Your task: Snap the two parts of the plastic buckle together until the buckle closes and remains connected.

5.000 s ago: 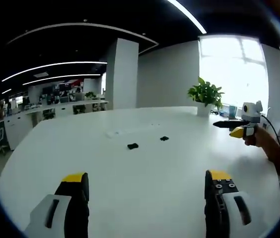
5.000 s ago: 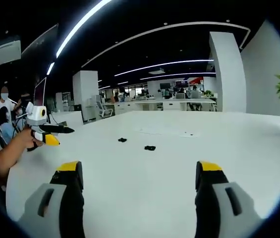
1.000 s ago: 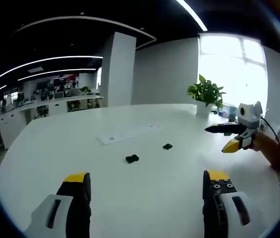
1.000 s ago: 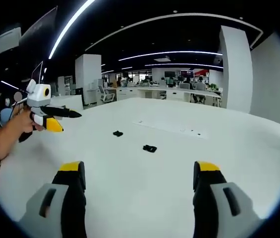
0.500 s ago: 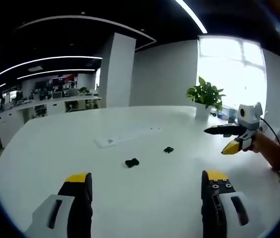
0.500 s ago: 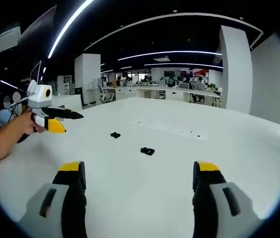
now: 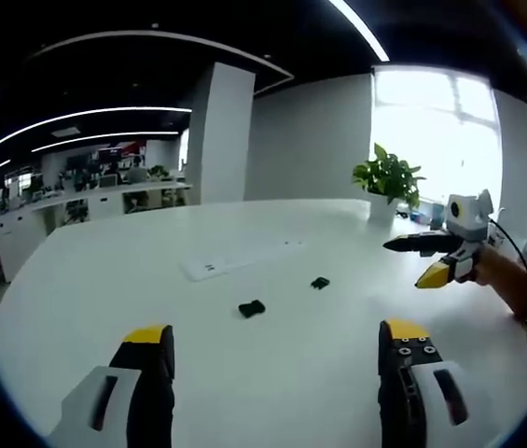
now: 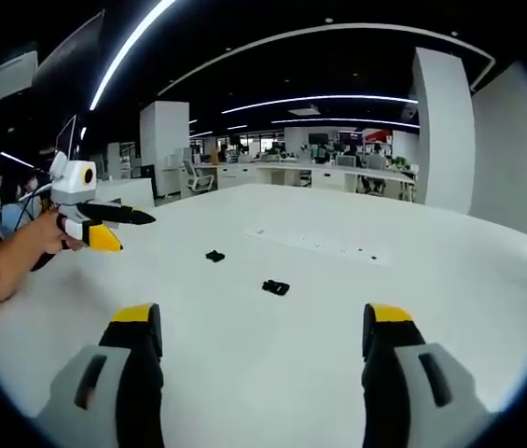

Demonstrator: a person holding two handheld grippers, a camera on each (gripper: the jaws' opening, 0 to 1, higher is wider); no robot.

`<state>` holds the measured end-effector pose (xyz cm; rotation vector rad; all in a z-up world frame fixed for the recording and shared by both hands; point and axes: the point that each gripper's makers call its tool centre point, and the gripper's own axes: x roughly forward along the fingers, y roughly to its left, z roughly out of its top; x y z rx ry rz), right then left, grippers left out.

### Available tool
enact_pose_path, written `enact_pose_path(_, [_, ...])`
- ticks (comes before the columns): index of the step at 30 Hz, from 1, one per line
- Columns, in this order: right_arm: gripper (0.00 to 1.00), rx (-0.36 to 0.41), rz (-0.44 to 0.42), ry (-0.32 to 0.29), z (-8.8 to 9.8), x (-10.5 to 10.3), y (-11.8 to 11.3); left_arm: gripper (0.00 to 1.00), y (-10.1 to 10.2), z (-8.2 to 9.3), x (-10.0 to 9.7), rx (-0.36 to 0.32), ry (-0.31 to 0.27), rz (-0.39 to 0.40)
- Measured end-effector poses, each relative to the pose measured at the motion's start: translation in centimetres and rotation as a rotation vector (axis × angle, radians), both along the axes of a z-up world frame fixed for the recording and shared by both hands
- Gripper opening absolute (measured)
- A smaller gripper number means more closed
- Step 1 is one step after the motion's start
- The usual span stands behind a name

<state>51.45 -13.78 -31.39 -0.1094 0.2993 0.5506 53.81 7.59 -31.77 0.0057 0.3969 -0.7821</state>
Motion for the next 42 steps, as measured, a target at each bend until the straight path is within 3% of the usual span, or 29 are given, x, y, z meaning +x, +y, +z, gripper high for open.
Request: enact_pose_path(42, [0.88,-0.013,-0.006,0.013,-0.6,2.7,-0.4,0.91,-0.6,-0.9,2.6,0.030,0.014,-0.012])
